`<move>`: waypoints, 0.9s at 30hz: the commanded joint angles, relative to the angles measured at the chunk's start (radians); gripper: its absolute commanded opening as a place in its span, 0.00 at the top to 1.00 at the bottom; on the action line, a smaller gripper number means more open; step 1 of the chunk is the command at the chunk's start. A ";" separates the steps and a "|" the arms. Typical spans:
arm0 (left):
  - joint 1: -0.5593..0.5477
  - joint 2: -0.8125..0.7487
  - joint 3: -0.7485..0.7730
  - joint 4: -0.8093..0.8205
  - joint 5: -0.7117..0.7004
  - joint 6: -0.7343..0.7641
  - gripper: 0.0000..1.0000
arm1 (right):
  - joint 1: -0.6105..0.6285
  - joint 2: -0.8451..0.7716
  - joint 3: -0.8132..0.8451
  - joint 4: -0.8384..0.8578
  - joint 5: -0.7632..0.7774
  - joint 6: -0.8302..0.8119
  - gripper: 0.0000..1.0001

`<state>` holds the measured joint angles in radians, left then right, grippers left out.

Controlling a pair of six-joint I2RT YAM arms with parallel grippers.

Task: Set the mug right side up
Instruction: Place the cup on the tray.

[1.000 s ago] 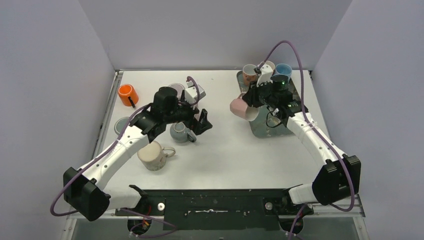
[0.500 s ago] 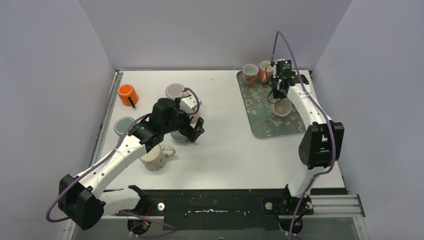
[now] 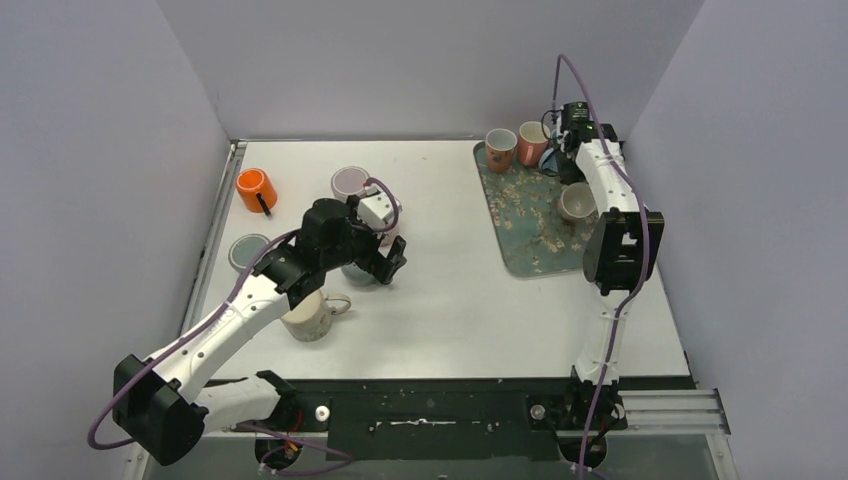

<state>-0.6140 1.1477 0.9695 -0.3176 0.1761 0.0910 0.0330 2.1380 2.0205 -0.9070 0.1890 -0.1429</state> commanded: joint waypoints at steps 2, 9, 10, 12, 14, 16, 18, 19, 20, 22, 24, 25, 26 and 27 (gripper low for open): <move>-0.004 -0.027 -0.010 0.046 -0.031 0.021 0.03 | -0.097 0.057 0.203 -0.010 -0.092 -0.027 1.00; -0.006 -0.029 -0.013 0.047 -0.030 0.032 0.03 | -0.146 0.132 0.294 0.029 -0.176 -0.022 0.98; -0.005 -0.028 -0.011 0.047 -0.028 0.031 0.03 | -0.149 0.141 0.296 0.036 -0.179 -0.024 0.98; -0.004 -0.026 -0.011 0.046 -0.029 0.030 0.03 | -0.159 0.152 0.290 0.057 -0.235 -0.026 0.97; -0.004 -0.025 -0.011 0.045 -0.029 0.032 0.03 | -0.165 0.163 0.281 0.081 -0.262 -0.020 0.95; -0.005 -0.024 -0.012 0.046 -0.028 0.032 0.03 | -0.166 0.178 0.282 0.099 -0.266 -0.021 0.92; -0.005 -0.023 -0.012 0.046 -0.028 0.032 0.03 | -0.166 0.193 0.283 0.118 -0.264 -0.024 0.87; -0.004 -0.023 -0.014 0.046 -0.030 0.031 0.03 | -0.166 0.201 0.284 0.126 -0.260 -0.025 0.83; -0.004 -0.023 -0.012 0.046 -0.031 0.031 0.03 | -0.165 0.207 0.283 0.134 -0.256 -0.027 0.81; -0.004 -0.022 -0.013 0.047 -0.033 0.033 0.03 | -0.165 0.215 0.274 0.166 -0.255 -0.030 0.80; -0.003 -0.019 -0.012 0.046 -0.033 0.033 0.03 | -0.166 0.217 0.260 0.202 -0.264 -0.041 0.77; -0.004 -0.018 -0.012 0.046 -0.033 0.033 0.03 | -0.166 0.218 0.251 0.221 -0.269 -0.047 0.76; -0.004 -0.017 -0.011 0.046 -0.035 0.033 0.03 | -0.166 0.220 0.247 0.237 -0.271 -0.053 0.74; -0.003 -0.017 -0.011 0.046 -0.035 0.034 0.03 | -0.166 0.225 0.249 0.246 -0.273 -0.058 0.72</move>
<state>-0.6147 1.1423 0.9524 -0.3172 0.1520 0.1131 -0.1360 2.3425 2.2608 -0.7750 -0.0608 -0.1753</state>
